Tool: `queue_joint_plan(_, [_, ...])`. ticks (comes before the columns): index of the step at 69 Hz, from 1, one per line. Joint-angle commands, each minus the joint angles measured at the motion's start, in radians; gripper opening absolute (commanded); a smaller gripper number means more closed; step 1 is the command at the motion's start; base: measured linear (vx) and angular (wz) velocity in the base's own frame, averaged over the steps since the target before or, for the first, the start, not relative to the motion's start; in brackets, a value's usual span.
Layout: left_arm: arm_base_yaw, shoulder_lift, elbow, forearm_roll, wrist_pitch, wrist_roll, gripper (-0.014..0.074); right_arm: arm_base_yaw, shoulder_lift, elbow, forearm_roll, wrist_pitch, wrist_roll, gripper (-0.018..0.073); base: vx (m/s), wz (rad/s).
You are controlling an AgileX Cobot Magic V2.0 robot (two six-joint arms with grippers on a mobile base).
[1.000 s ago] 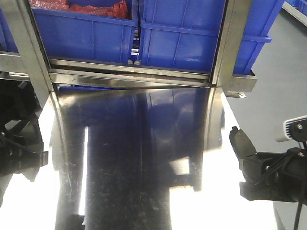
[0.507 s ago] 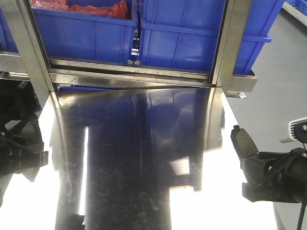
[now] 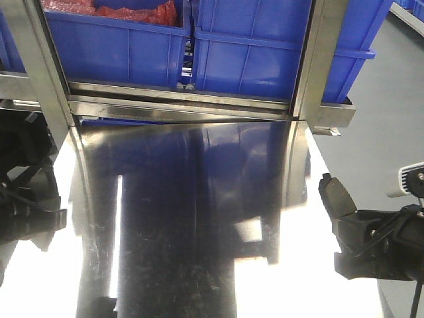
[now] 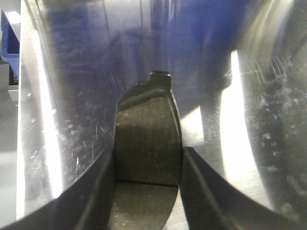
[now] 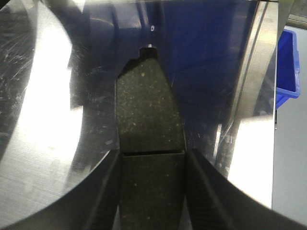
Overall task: Move and align brake pads A on conveyor
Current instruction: 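Lift the brake pad with the right gripper away from the table, then back away from the steel table and turn toward the corridor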
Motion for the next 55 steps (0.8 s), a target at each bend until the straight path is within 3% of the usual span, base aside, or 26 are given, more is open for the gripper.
queue_joint_plan(1, [-0.003, -0.013, -0.03, 0.006, -0.073, -0.001, 0.0198, -0.004, -0.01, -0.032, -0.014, -0.086, -0.009, 0.0077, 0.0, 0.01])
queue_joint_plan(26, [-0.003, -0.013, -0.03, 0.006, -0.073, -0.001, 0.0198, -0.004, -0.01, -0.032, -0.014, -0.086, -0.009, 0.0077, -0.06, 0.16])
queue_joint_plan(55, [-0.003, -0.013, -0.03, 0.006, -0.073, -0.001, 0.0198, -0.004, -0.01, -0.032, -0.014, -0.086, -0.009, 0.0077, -0.12, 0.43])
